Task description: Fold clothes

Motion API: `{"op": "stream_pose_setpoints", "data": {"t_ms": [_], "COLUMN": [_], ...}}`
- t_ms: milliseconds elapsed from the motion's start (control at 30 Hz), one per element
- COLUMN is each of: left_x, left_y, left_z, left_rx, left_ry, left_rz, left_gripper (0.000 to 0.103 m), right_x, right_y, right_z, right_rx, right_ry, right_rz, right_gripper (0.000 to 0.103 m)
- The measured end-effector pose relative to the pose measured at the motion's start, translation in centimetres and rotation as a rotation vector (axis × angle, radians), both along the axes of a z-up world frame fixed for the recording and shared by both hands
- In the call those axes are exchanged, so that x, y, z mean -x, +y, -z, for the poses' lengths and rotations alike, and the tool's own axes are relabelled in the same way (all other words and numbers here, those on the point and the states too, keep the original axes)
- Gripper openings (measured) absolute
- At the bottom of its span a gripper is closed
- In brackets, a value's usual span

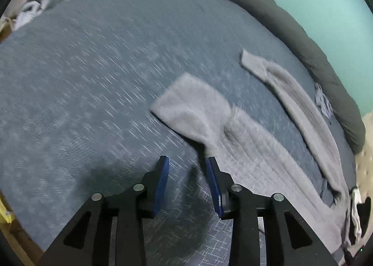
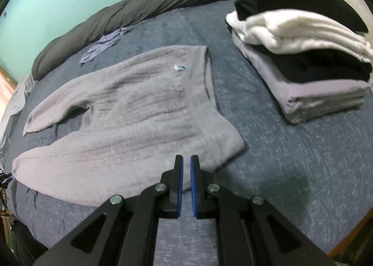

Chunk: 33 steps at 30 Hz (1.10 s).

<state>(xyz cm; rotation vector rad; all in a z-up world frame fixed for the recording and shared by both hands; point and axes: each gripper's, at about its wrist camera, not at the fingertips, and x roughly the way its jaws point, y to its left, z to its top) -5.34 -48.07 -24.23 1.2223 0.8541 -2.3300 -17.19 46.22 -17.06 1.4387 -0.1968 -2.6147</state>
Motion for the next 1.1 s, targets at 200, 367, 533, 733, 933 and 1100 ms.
{"op": "stream_pose_setpoints", "data": {"t_ms": [200,367,533,733,933,1100], "left_x": [3.0,7.9,13.8,19.8,23.7,25.2], "left_y": [2.4,5.4,7.6,8.0,7.7,7.7], "left_z": [-2.6,-3.3,-2.2,0.3,1.5,2.7], "left_rx": [0.015,0.002,-0.050,-0.083,-0.078,-0.100], "left_ry": [0.042,0.052,0.056,0.024,0.028,0.035], "left_rz": [0.112,0.198,0.247,0.222,0.204,0.202], "left_gripper": [0.041,0.044,0.044,0.044,0.044,0.043], "right_x": [0.7,1.2,2.2,3.0,3.8,4.3], "right_y": [-4.0,-7.5,-9.0,-8.7,-8.3,-8.7], "right_z": [-0.6,-0.5,0.2,0.8,1.4,2.1], "right_rx": [0.033,0.044,0.015,0.011,0.007,0.003], "right_ry": [0.021,0.026,0.016,0.009,0.005,-0.002], "right_rz": [-0.077,-0.142,-0.175,-0.166,-0.156,-0.159], "right_gripper": [0.005,0.005,0.006,0.006,0.006,0.006]}}
